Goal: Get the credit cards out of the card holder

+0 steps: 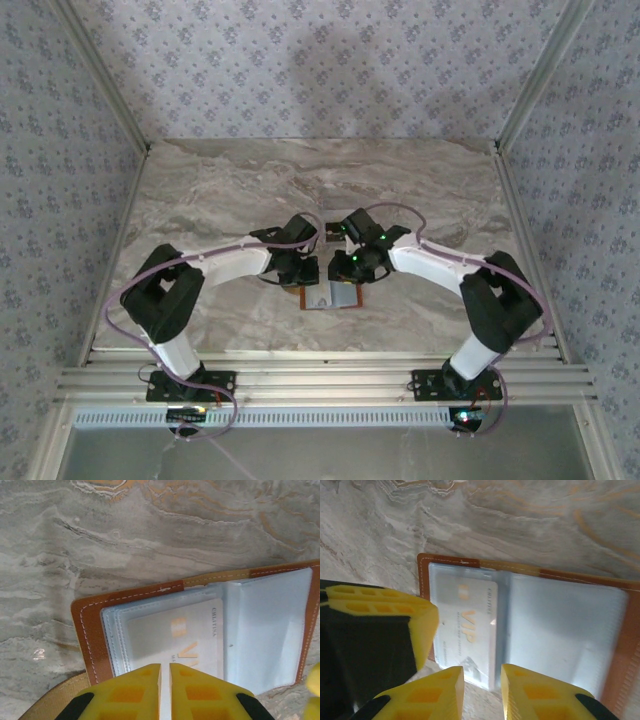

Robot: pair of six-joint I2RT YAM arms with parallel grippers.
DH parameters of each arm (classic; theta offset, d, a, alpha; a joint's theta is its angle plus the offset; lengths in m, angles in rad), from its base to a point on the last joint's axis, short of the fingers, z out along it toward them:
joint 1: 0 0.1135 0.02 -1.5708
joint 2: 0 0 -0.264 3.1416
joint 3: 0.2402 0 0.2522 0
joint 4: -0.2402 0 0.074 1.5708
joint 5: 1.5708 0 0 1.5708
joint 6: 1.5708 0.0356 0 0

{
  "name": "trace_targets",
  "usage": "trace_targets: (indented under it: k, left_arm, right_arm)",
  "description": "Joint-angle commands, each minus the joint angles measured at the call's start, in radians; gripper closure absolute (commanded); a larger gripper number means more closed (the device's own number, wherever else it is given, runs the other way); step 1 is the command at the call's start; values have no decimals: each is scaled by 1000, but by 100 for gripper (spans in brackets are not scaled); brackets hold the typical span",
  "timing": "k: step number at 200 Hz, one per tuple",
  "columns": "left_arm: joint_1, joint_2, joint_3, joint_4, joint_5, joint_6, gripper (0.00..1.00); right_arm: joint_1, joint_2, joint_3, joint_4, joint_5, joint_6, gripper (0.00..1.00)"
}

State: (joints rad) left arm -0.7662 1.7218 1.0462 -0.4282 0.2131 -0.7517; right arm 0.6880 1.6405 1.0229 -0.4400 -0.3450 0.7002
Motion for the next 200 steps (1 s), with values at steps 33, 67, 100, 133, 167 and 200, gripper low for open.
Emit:
trace_targets:
  k: [33,67,100,133,167,200]
  left_arm:
    - [2,16,-24,-8,5,7,88]
    - [7,18,-35,-6,5,10,89]
    - [8,23,-43,-6,5,11,89]
    - [10,19,-46,-10,1,12,89]
    - [10,13,-42,-23,-12,15,89]
    - [13,13,-37,-30,-14,17,89]
  right_arm:
    - [18,106,42,66,-87,28,73]
    - [21,139,47,76,-92,28,73]
    - [27,151,48,49,-52,11,74]
    - [29,153,49,9,-5,-5,74]
    - [34,129,66,-59,70,-33,74]
    - [37,112,72,-85,89,-41,75]
